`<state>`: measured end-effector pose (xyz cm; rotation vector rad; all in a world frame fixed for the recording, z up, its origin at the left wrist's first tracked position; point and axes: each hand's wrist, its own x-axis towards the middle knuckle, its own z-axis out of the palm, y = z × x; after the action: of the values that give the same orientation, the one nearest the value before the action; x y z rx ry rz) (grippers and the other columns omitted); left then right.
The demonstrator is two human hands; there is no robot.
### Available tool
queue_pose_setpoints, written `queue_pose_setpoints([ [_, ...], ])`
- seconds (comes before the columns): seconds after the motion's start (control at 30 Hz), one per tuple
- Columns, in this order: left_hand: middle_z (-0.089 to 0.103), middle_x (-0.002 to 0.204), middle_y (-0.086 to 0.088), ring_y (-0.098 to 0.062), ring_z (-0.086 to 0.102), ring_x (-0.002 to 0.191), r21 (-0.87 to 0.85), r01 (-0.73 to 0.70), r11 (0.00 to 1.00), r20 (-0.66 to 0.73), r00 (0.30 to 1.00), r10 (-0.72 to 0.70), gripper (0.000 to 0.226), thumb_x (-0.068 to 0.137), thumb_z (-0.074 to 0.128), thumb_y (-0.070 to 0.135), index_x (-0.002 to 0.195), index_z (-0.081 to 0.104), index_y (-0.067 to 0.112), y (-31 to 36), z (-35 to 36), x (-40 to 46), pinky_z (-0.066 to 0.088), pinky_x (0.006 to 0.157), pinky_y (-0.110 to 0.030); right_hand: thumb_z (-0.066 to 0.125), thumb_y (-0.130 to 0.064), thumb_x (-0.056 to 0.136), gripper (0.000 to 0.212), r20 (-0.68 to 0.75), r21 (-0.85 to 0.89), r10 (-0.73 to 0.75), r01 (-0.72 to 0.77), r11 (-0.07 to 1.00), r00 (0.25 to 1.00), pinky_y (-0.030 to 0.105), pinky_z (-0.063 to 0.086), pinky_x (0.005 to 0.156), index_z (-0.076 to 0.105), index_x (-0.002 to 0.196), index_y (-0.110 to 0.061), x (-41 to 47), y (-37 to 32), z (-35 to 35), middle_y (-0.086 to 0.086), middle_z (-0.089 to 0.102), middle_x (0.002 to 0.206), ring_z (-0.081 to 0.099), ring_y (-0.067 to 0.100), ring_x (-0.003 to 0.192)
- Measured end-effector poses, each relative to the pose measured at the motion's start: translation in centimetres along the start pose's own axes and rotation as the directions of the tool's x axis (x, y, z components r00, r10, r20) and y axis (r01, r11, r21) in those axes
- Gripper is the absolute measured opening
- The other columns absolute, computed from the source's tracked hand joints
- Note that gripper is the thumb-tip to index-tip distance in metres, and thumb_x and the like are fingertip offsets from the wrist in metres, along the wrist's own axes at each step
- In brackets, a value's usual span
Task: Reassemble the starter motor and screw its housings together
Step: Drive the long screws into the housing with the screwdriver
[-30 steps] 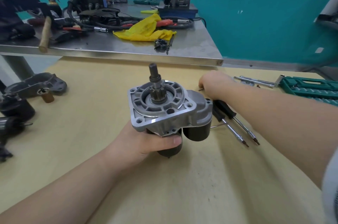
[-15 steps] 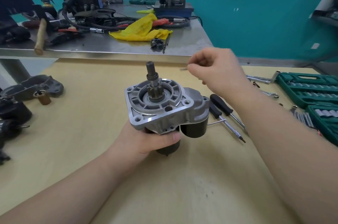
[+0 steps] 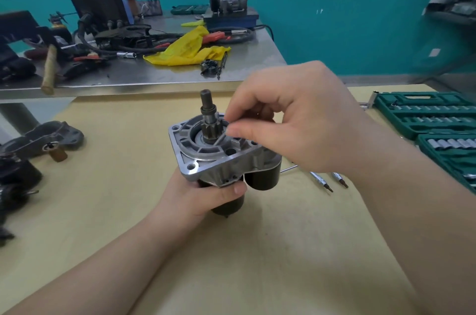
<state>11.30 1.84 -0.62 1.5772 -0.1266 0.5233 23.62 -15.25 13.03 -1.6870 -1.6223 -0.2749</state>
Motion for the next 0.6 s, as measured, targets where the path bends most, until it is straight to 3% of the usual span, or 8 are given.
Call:
queue_pose_setpoints([
  [0.07, 0.068, 0.145, -0.006, -0.026, 0.062, 0.138, 0.001, 0.000, 1.000, 0.007, 1.000, 0.000, 0.062, 0.088, 0.087, 0.038, 0.143, 0.066, 0.018, 0.0, 0.0, -0.1, 0.051, 0.107, -0.028, 0.085, -0.016, 0.089, 0.009, 0.005, -0.029, -0.035, 0.035, 0.999, 0.999, 0.013, 0.051, 0.078, 0.082, 0.098, -0.017, 0.0, -0.1, -0.2, -0.012, 0.072, 0.088, 0.062, -0.007, 0.078],
  [0.2, 0.067, 0.147, -0.005, -0.024, 0.061, 0.139, -0.028, 0.006, 1.000, 0.019, 1.000, -0.006, 0.060, 0.089, 0.086, 0.033, 0.144, 0.065, 0.019, -0.1, -0.2, -0.3, 0.051, 0.107, -0.026, 0.083, -0.014, 0.091, 0.009, -0.034, 0.003, -0.040, 0.040, 0.999, 0.999, 0.021, 0.055, 0.078, 0.082, 0.100, -0.014, -0.1, 0.0, -1.0, -0.003, 0.077, 0.094, 0.069, 0.006, 0.083],
  [0.43, 0.068, 0.145, -0.009, -0.028, 0.062, 0.138, -0.030, 0.018, 0.999, 0.018, 1.000, -0.017, 0.062, 0.089, 0.086, 0.032, 0.144, 0.064, 0.013, -0.2, -0.2, -0.2, 0.052, 0.107, -0.029, 0.080, -0.011, 0.093, 0.015, 0.069, -0.021, -0.055, 0.057, 0.998, 0.996, 0.017, 0.054, 0.084, 0.083, 0.107, -0.017, -0.1, -0.6, -0.1, -0.007, 0.078, 0.099, 0.071, 0.003, 0.091],
  [0.6, 0.071, 0.140, -0.009, -0.027, 0.065, 0.134, -0.048, 0.034, 0.998, 0.018, 0.999, -0.033, 0.060, 0.087, 0.087, 0.036, 0.140, 0.068, 0.014, -0.2, -0.2, -0.3, 0.054, 0.104, -0.029, 0.076, -0.006, 0.094, 0.024, 0.111, 0.014, -0.040, 0.039, 0.999, 0.993, 0.004, 0.045, 0.080, 0.082, 0.113, -0.020, -0.4, -0.9, 0.9, -0.019, 0.072, 0.097, 0.064, -0.010, 0.089],
])
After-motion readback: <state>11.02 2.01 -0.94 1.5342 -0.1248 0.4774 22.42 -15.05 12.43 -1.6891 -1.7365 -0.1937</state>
